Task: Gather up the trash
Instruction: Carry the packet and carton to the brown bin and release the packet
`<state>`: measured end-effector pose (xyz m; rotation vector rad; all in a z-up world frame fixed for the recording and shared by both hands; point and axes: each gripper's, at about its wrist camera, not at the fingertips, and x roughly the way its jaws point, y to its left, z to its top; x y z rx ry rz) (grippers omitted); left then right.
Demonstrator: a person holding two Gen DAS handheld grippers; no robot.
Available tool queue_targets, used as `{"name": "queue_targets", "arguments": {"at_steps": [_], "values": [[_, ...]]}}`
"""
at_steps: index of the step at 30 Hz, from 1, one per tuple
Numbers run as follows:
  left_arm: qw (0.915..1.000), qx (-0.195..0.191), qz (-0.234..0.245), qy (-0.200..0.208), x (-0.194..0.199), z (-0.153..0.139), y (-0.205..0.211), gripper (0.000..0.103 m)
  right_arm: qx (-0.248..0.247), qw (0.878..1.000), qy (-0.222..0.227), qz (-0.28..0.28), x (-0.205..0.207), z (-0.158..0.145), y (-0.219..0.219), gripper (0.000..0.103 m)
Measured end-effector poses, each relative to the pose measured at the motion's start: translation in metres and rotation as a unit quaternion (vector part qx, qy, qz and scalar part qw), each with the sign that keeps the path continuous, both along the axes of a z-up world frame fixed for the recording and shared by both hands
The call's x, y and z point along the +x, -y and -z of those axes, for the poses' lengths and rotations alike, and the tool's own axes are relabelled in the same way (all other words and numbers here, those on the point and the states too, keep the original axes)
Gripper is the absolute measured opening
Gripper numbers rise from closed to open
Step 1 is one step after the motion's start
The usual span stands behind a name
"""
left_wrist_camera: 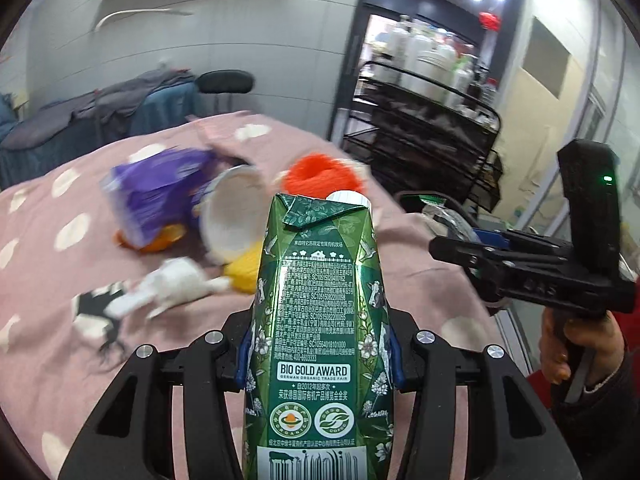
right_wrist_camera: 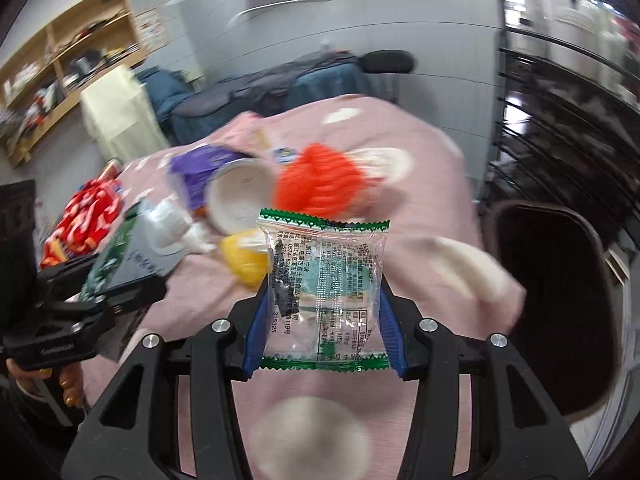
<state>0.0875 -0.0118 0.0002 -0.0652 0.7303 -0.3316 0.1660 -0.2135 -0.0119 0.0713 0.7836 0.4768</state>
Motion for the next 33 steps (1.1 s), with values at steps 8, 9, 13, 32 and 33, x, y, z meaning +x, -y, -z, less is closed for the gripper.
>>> {"name": "queue_targets", "arguments": {"at_steps": [8,9,13,32,33], "values": [[0.9963,-0.009,0.085,-0.006,0.025,0.000,0.062,0.049,-0.035,0.990,-0.026,0.134,0.029,0.029,0.082,0.049],[0.9956,-0.009,0.093,-0.007,0.027,0.001,0.068,0.049,-0.042,0.987,-0.033,0.150,0.035,0.036,0.089,0.049],[0.9929,-0.011,0.117,-0.017,0.033,0.006,0.087,0.049,-0.053,0.976,-0.068,0.198,0.056,0.067,0.125,0.049],[0.9882,-0.008,0.149,-0.036,0.052,0.013,0.118,0.049,-0.066,0.956,-0.102,0.267,0.070,0.111,0.166,0.079],[0.9877,-0.009,0.151,-0.038,0.053,0.014,0.121,0.049,-0.066,0.956,-0.098,0.268,0.067,0.108,0.165,0.080]]}}
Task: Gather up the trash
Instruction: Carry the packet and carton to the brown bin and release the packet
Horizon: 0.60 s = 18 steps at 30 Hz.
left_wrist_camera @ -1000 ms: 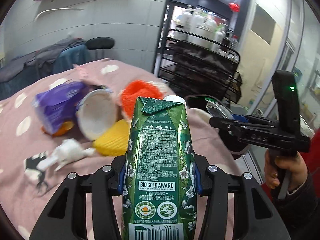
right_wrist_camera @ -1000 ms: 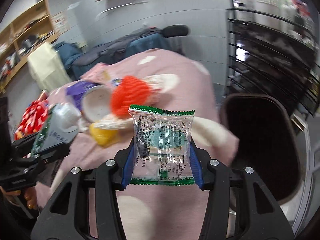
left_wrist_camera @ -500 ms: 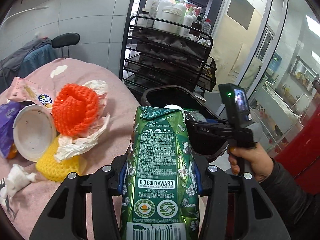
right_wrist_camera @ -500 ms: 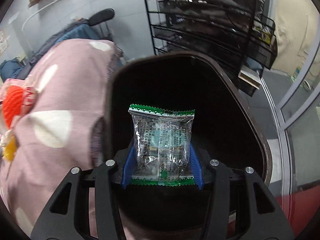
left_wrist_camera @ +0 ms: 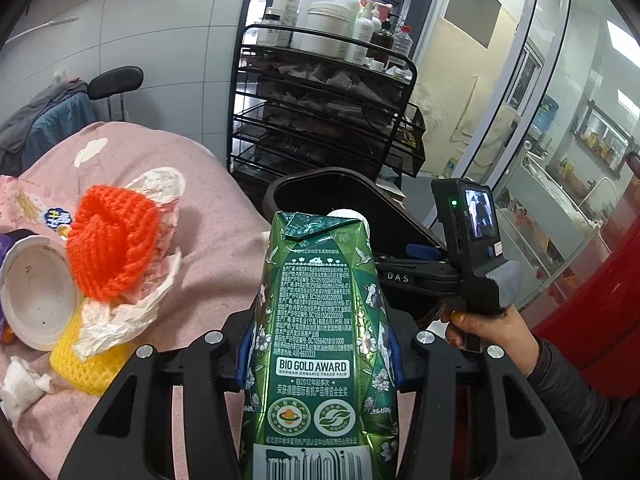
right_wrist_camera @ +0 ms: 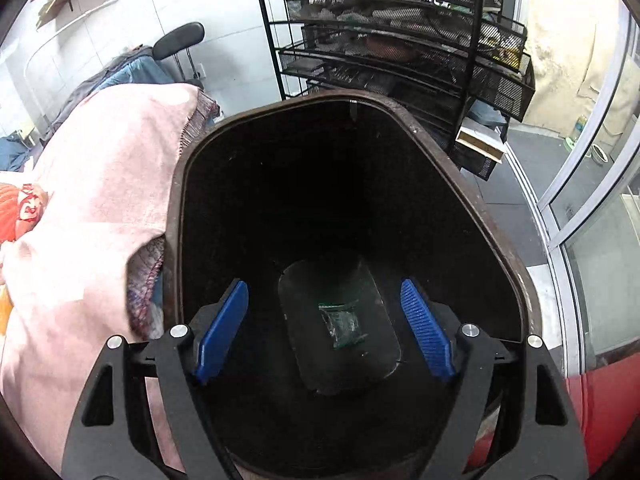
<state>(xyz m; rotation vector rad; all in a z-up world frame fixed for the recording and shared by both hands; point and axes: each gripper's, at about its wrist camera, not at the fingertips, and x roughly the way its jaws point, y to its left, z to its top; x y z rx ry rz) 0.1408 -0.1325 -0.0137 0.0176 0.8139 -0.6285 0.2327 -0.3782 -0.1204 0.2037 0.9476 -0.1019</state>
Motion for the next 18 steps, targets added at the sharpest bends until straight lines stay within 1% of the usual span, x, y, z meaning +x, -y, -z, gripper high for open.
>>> {"name": "queue_targets", "arguments": {"at_steps": [2,8,13,18], "values": [[1.0000,-0.001,0.006,-0.004,0.003,0.002,0.006,0.049,-0.005,1.000,0.009,0.003,-0.008,-0.006,-0.002,0.083],[0.9996,0.005,0.028,-0.005,0.010,0.002,0.029,0.049,-0.020,0.999,0.039,0.014,-0.030,-0.021,-0.001,0.085],[0.9990,0.001,0.040,-0.020,0.023,0.005,0.047,0.049,-0.033,0.997,0.057,0.032,-0.051,-0.033,0.005,0.086],[0.9978,0.004,0.053,-0.040,0.039,0.011,0.070,0.049,-0.030,0.996,0.065,0.058,-0.073,-0.037,0.017,0.087]]}}
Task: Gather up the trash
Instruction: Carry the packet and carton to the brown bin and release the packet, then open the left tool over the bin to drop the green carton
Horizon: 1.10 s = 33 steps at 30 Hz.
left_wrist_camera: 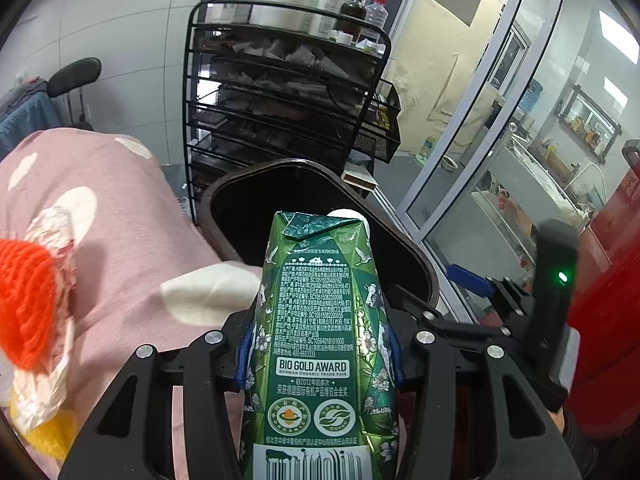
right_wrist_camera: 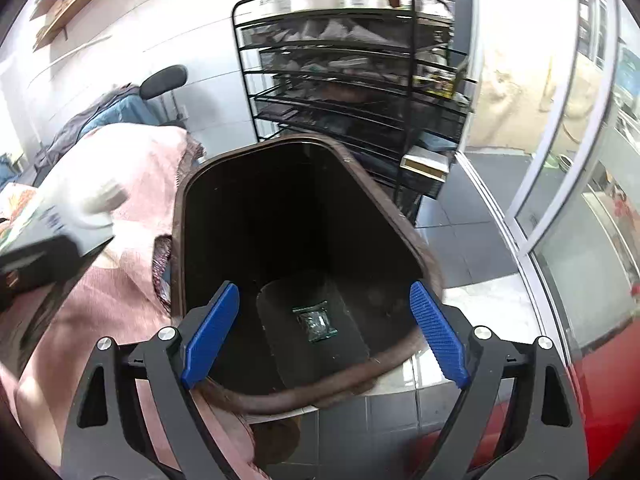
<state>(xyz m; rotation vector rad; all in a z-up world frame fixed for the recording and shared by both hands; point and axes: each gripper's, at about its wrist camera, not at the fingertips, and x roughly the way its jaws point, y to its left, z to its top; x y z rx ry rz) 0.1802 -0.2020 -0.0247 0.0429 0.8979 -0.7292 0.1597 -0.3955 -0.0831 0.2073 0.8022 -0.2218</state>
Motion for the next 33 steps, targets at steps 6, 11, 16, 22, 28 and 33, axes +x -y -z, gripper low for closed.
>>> {"name": "queue_targets", "arguments": {"at_steps": [6,11,16,22,28,33], "values": [[0.9992,0.017,0.015,-0.034,0.020,0.015,0.029,0.049,0.005,1.000,-0.001,0.019,-0.022,0.000,0.010,0.087],[0.9969,0.029,0.023,-0.070,0.037,0.030,0.053,0.049,0.006,1.000,-0.001,0.018,-0.033,0.000,0.011,0.087],[0.9941,0.041,0.031,-0.095,0.050,0.044,0.072,0.049,0.005,1.000,0.001,0.013,-0.040,0.000,0.008,0.087],[0.9923,0.058,0.035,-0.104,0.058,0.054,0.091,0.049,0.011,1.000,0.000,0.007,-0.044,0.002,0.004,0.087],[0.9901,0.063,0.035,-0.120,0.067,0.065,0.103,0.057,0.013,1.000,-0.003,0.000,-0.046,0.003,-0.001,0.087],[0.9923,0.049,0.023,-0.112,0.067,0.061,0.096,0.082,0.014,1.000,-0.002,-0.007,-0.048,0.004,-0.005,0.087]]}}
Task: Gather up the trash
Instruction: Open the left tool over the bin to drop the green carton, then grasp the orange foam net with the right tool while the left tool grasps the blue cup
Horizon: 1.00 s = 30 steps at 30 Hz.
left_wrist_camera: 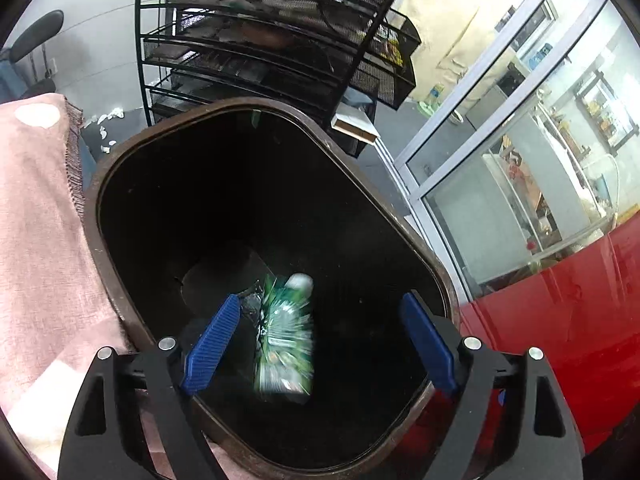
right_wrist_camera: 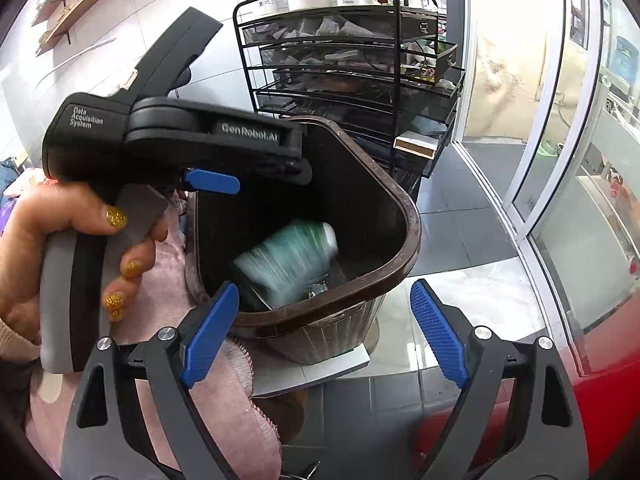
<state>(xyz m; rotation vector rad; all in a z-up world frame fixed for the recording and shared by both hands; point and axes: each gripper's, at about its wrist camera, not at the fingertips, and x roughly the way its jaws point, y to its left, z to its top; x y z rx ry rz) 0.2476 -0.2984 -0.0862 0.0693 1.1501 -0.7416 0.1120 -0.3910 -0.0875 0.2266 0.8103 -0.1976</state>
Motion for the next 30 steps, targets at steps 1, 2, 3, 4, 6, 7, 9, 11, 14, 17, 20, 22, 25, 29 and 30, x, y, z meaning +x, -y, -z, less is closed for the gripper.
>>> {"name": "queue_targets", "arguments": {"at_steps": [1,2,3,4,6,7,9,11,14,17,20,22,25,29,30], "values": [[1.0000,-0.002,-0.001,0.001,-0.001,-0.002,-0.003,0.082,0.000,1.000,0.000,-0.001,0.000,0.000,-0.001,0.087],[1.0000,-0.003,-0.001,0.004,-0.002,-0.004,-0.004,0.083,0.001,1.000,0.000,-0.002,0.000,0.001,-0.001,0.087],[1.0000,-0.004,-0.002,0.007,-0.004,-0.006,-0.006,0.084,0.001,1.000,0.000,-0.002,-0.001,0.001,-0.002,0.087],[0.9999,-0.005,-0.002,0.011,-0.005,-0.009,-0.008,0.084,0.001,1.000,0.000,-0.003,-0.001,0.001,-0.002,0.087],[0.9995,-0.004,-0.005,0.031,-0.012,-0.017,-0.013,0.086,0.000,1.000,0.001,-0.002,-0.001,0.001,-0.001,0.087],[0.9991,-0.003,-0.007,0.042,-0.015,-0.021,-0.016,0.087,0.000,1.000,0.002,-0.001,-0.001,0.001,-0.001,0.087],[0.9972,-0.003,-0.007,0.074,-0.024,-0.032,-0.024,0.090,-0.001,1.000,0.001,-0.001,-0.001,0.001,-0.001,0.087],[0.9952,-0.006,-0.010,0.097,-0.032,-0.041,-0.032,0.092,-0.002,1.000,0.001,0.000,-0.001,0.001,-0.001,0.087],[0.9926,-0.014,-0.021,0.119,-0.042,-0.052,-0.049,0.093,-0.001,1.000,0.001,-0.003,-0.002,0.000,-0.003,0.087],[0.9897,-0.018,-0.036,0.137,-0.054,-0.058,-0.069,0.094,-0.002,1.000,0.005,-0.011,0.000,-0.002,-0.008,0.088],[0.9861,-0.013,-0.052,0.157,-0.065,-0.061,-0.087,0.094,-0.003,1.000,0.013,-0.024,0.002,-0.005,-0.016,0.090],[0.9831,-0.011,-0.065,0.170,-0.072,-0.065,-0.102,0.094,-0.005,0.999,0.017,-0.037,0.005,-0.008,-0.024,0.090],[0.9781,-0.013,-0.092,0.186,-0.082,-0.068,-0.127,0.094,-0.006,0.998,0.020,-0.056,0.010,-0.012,-0.036,0.090],[0.9717,-0.014,-0.129,0.197,-0.091,-0.072,-0.162,0.094,-0.005,0.996,0.027,-0.085,0.017,-0.018,-0.056,0.090],[0.9700,-0.015,-0.139,0.199,-0.093,-0.073,-0.170,0.094,-0.005,0.995,0.029,-0.093,0.019,-0.020,-0.061,0.090]]}}
